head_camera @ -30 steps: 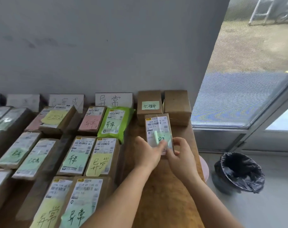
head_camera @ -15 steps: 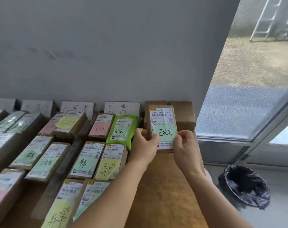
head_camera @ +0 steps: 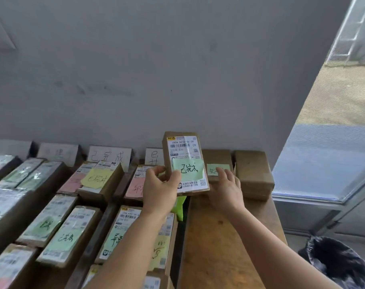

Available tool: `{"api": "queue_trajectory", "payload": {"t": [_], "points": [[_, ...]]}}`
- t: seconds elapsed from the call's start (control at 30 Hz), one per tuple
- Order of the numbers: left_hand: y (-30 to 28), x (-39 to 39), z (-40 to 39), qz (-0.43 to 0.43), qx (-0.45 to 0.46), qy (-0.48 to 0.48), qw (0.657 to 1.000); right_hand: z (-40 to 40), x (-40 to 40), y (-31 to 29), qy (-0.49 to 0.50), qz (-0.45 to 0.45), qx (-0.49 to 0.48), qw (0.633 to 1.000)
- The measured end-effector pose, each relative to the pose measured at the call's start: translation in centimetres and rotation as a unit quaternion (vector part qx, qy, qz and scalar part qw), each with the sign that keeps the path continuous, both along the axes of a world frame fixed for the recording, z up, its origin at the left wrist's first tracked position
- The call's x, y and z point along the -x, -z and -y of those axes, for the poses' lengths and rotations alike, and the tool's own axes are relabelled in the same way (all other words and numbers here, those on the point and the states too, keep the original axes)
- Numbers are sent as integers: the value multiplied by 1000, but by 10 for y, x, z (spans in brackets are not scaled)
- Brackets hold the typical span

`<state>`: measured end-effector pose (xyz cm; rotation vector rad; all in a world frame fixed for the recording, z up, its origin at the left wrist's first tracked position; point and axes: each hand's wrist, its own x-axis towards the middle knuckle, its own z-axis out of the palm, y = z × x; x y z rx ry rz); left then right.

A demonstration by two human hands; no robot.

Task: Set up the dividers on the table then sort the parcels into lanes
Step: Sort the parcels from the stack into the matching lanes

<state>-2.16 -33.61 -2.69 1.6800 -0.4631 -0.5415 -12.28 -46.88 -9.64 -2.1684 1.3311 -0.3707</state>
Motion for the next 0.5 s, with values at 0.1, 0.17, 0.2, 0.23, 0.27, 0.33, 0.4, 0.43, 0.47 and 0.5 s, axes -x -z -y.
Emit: {"api": "queue_trajectory", "payload": {"t": [0.1,0.17,0.2,0.23,0.27,0.33,0.4,0.43,0.47,0.5], "points": [[5,-12,1,-29,18,-1,999,12,-12,10,-1,-78,21,997],[9,-17,2,-37,23,-1,999,17,-20,15,10,-95,25,995],[12,-19,3,-38,24,0,999,19,-23,17,16,-102,28,994],[14,-20,3,-38,23,2,999,20,-26,18,24,-107,32,994],[16,-21,4,-39,25,3,999,21,-28,19,31,-109,36,993],[19,-22,7,-47,34,6,998,23,-31,21,41,-114,42,992],[21,-23,9,-60,43,7,997,24,-34,23,46,-124,47,990],[22,-24,9,-62,45,7,997,25,-35,23,48,-130,49,989],[23,-24,10,-64,48,6,997,25,-37,24,49,-133,49,989],[24,-25,9,-64,49,4,997,25,-38,24,50,-135,50,988]]}}
